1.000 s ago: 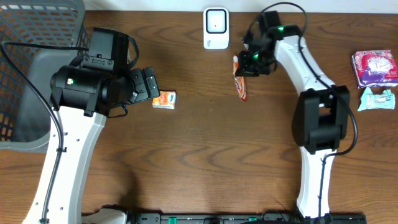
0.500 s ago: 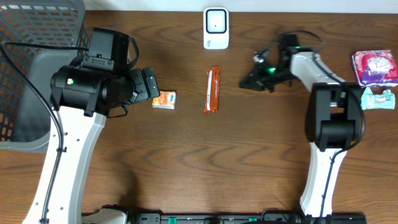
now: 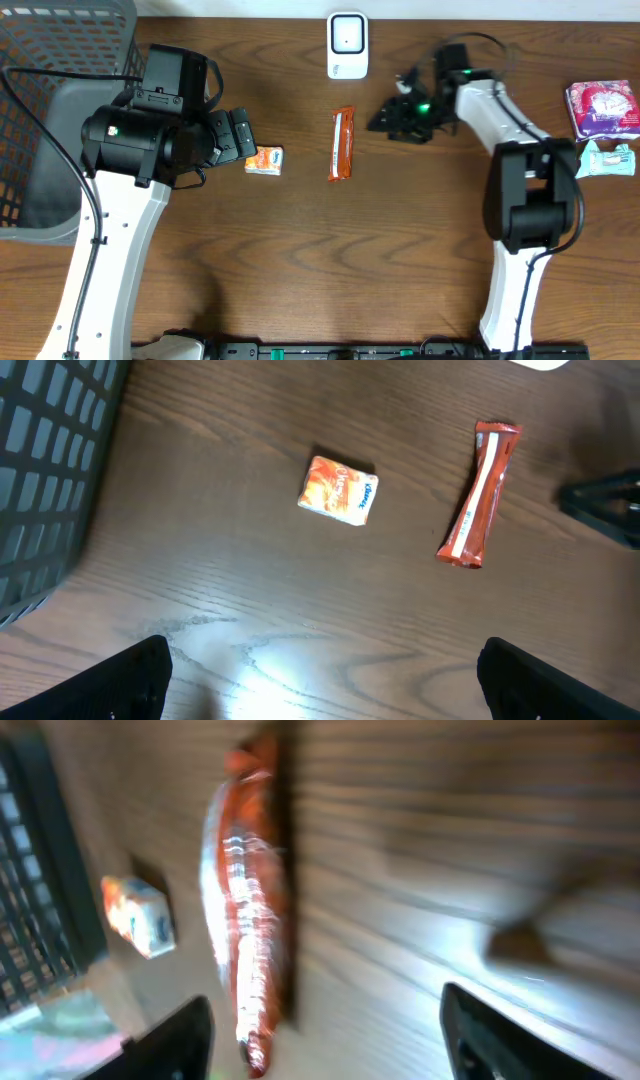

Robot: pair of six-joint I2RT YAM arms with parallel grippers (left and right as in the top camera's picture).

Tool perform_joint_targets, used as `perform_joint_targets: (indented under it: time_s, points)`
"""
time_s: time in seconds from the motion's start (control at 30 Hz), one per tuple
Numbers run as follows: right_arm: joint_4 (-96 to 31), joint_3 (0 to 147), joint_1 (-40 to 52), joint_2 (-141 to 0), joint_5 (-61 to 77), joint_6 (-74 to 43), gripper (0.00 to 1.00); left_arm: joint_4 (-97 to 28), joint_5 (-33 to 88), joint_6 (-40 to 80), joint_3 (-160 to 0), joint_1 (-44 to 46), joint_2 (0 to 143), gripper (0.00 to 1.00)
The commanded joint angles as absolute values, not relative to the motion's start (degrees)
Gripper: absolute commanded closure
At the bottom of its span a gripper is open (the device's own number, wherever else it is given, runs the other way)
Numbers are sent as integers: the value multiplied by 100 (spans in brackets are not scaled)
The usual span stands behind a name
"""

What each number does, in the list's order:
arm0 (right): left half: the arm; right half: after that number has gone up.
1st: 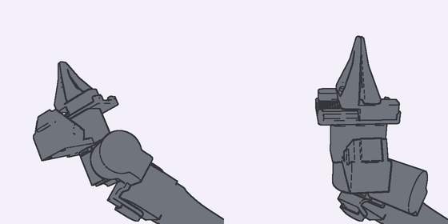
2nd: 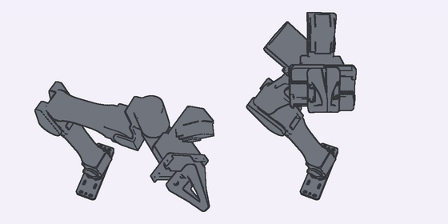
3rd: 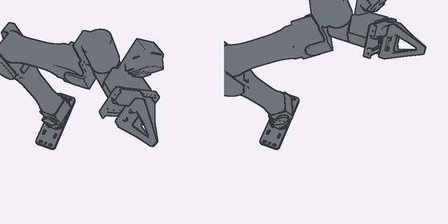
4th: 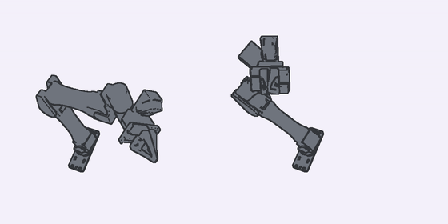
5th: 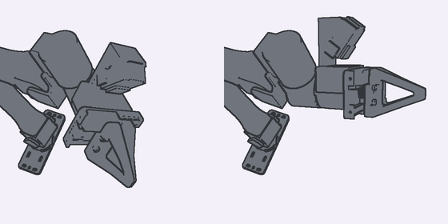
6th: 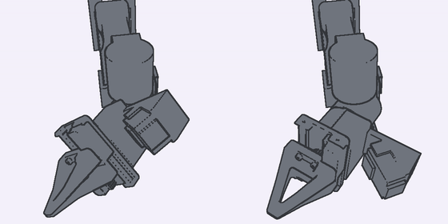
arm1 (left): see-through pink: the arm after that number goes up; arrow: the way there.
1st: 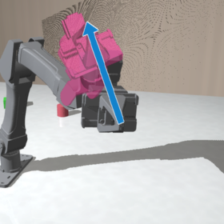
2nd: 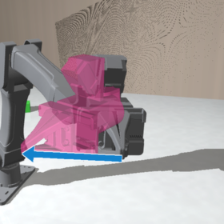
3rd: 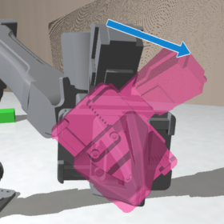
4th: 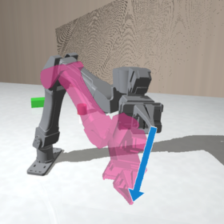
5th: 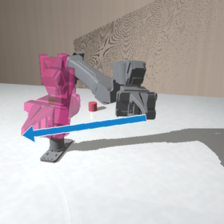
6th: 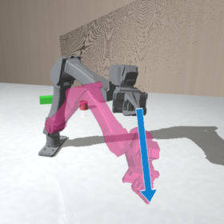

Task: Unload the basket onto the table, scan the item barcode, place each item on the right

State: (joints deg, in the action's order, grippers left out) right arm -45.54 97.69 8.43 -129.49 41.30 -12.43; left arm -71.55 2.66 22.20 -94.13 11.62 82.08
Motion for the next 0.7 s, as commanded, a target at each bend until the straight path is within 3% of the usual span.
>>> perform_joint_targets:
  time_s: [0.0, 0.1, 0.17, 0.27, 0.33, 0.57, 0.67]
  points:
    - [-4305, 9747, 1243, -12975, 4036, -1581, 22, -7157, 217, 2165, -9485, 1142, 8197, 2]
    - [-3924, 9747, 1463, -13131, 4036, -1940, 25, -7157, 217, 2165, -9485, 1142, 8197, 2]
    - [-3778, 9747, 1535, -13209, 3983, -2143, 33, -7157, 217, 2167, -9485, 1142, 8197, 2]
    - [-3686, 9745, 1608, -13299, 3640, -2432, 52, -7157, 217, 2167, -9485, 1142, 8197, 2]
    - [-3653, 9745, 1640, -13332, 3581, -2438, 56, -7157, 217, 2167, -9485, 1142, 8197, 2]
    - [-3704, 9745, 1645, -13343, 3343, -2440, 55, -7157, 217, 2165, -9485, 1142, 8197, 2]
    - [-3863, 9745, 1645, -13343, 3013, -2440, 42, -7157, 217, 2165, -9485, 1142, 8197, 2]
